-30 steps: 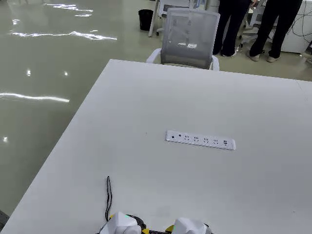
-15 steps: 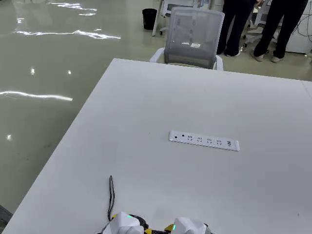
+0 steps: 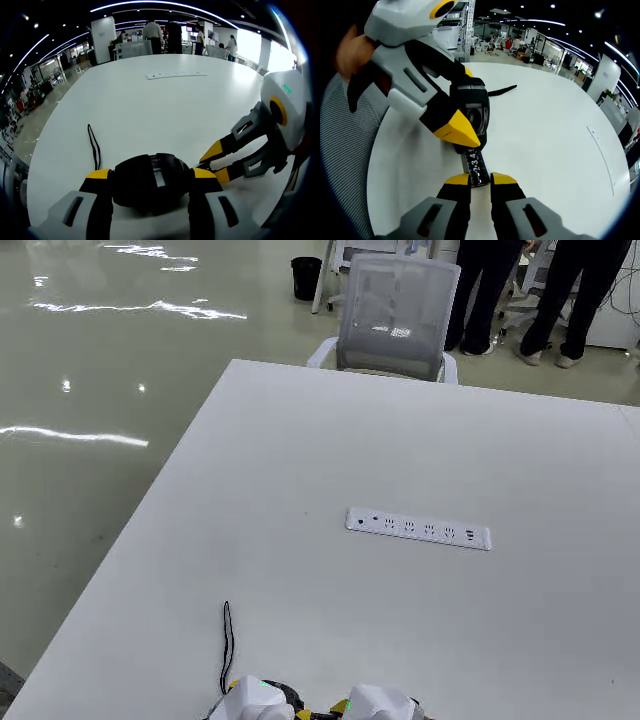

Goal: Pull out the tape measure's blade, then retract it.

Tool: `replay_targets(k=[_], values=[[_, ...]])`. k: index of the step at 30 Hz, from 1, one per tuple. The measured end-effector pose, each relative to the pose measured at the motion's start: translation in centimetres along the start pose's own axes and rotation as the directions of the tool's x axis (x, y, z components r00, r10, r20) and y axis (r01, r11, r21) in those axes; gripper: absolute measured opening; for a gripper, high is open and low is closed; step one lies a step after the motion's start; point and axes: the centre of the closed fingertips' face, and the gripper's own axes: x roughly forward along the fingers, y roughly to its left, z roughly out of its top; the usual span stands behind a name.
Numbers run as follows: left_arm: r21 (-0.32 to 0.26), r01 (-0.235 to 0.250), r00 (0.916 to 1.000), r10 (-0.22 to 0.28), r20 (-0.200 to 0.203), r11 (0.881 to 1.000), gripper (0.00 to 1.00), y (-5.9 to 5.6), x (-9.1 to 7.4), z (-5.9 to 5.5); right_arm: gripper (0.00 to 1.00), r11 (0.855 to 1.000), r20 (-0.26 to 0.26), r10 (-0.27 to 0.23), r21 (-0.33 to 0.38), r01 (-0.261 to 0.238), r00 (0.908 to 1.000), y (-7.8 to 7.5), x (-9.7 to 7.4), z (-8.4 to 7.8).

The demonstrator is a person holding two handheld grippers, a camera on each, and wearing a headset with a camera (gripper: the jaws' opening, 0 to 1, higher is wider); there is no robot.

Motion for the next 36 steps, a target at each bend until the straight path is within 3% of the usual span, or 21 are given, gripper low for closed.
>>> replay_targets(k=[36], values=[[-0.004,0.006,1.0000,-0.006,0.003,1.000,0.57,0.1,0.2,0.0,0.13,1.000,0.001,0.026,-0.004,-0.026,0.9996,0.3,1.2,1.1]])
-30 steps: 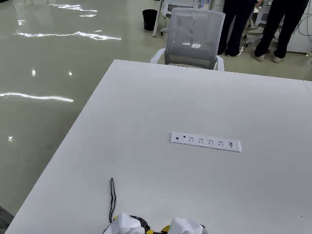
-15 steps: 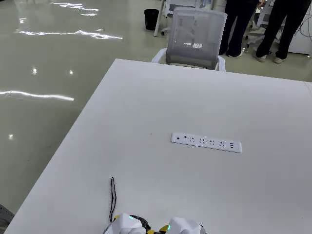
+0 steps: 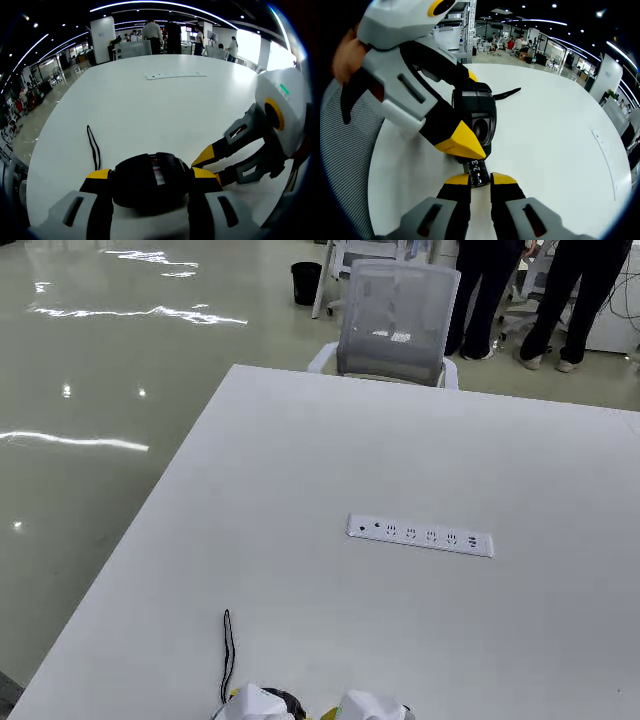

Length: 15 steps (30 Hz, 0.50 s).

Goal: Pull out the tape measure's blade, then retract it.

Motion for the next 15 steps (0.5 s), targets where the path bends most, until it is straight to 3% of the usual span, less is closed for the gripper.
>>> replay_targets(k=[15], values=[[0.007,-0.001,1.0000,0.001,-0.001,1.000,0.57,-0.10,-0.24,-0.35,0.13,1.000,0.005,0.001,0.014,-0.001,1.0000,0.18,0.04,0.17]])
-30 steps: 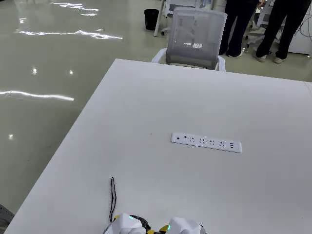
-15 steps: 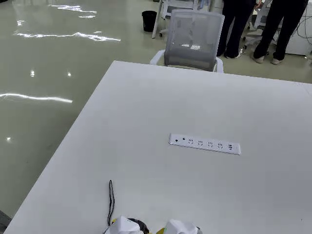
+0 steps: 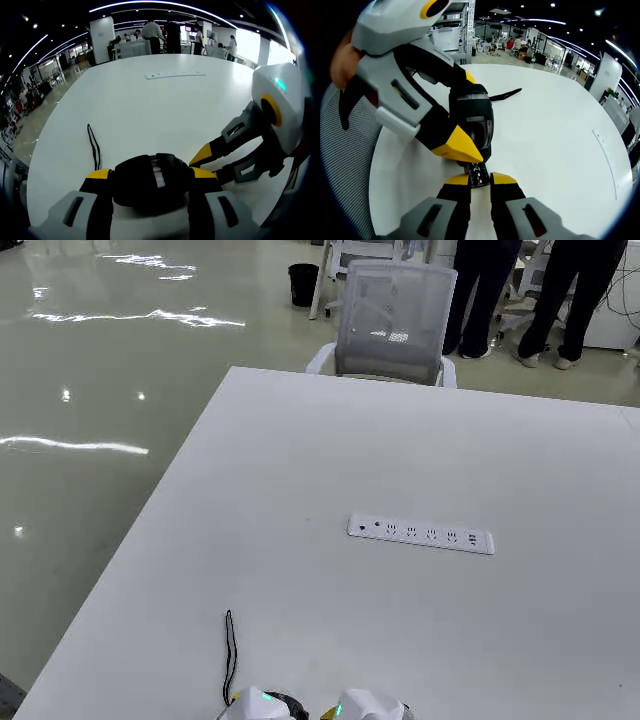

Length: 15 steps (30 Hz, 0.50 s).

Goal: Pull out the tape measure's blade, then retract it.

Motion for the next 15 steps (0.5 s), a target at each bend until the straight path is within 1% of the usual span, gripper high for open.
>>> replay_targets(k=[11,15], values=[[0.000,0.003,1.0000,-0.003,-0.001,1.000,0.57,0.06,0.03,0.07,0.13,1.000,0.002,0.002,-0.006,-0.001,1.0000,0.02,0.07,0.12],[-0.001,0.003,1.0000,-0.003,-0.002,1.000,0.57,0.07,0.05,0.12,0.13,1.000,0.002,0.001,-0.005,-0.001,1.0000,0.06,0.10,0.38]])
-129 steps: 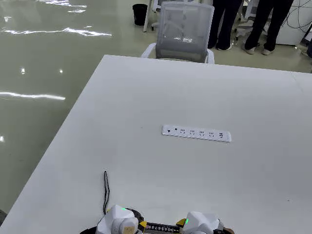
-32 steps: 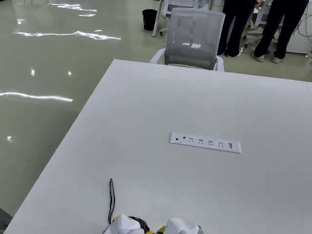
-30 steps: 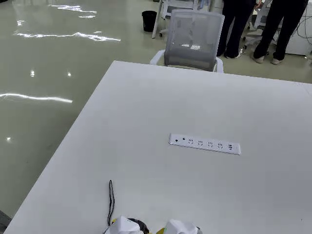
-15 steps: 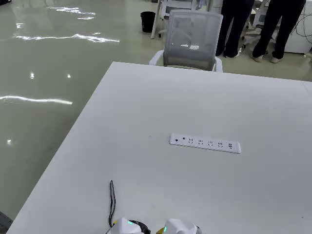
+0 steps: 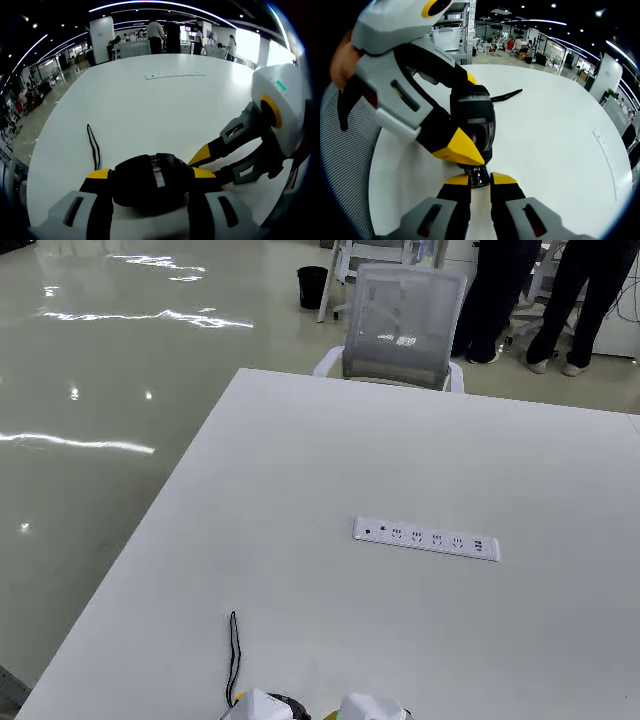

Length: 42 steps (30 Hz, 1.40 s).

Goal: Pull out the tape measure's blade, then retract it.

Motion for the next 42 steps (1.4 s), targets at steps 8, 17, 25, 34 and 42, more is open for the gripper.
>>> replay_targets(k=[8,17,25,34,42], values=[[-0.004,-0.001,1.0000,0.001,-0.001,1.000,0.57,-0.02,-0.03,0.06,0.13,1.000,-0.008,0.006,-0.010,-0.006,1.0000,0.05,0.14,0.10],[-0.009,-0.001,1.0000,0.001,0.001,1.000,0.57,0.03,-0.04,0.11,0.13,1.000,-0.001,0.005,0.004,-0.005,1.0000,0.08,0.53,0.29],[-0.022,0.001,1.0000,-0.001,0.005,1.000,0.57,0.20,0.05,0.22,0.13,1.000,0.009,0.005,0.002,-0.005,1.0000,0.03,0.38,0.35],[-0.019,0.000,1.0000,0.000,0.001,1.000,0.57,0.14,0.01,0.27,0.13,1.000,0.012,0.010,0.015,-0.010,0.9999,0.07,0.53,0.31],[-0.016,-0.004,1.0000,0.004,0.002,1.000,0.57,0.11,0.00,0.26,0.14,1.000,0.022,0.006,0.026,-0.007,0.9997,0.10,0.37,0.39]])
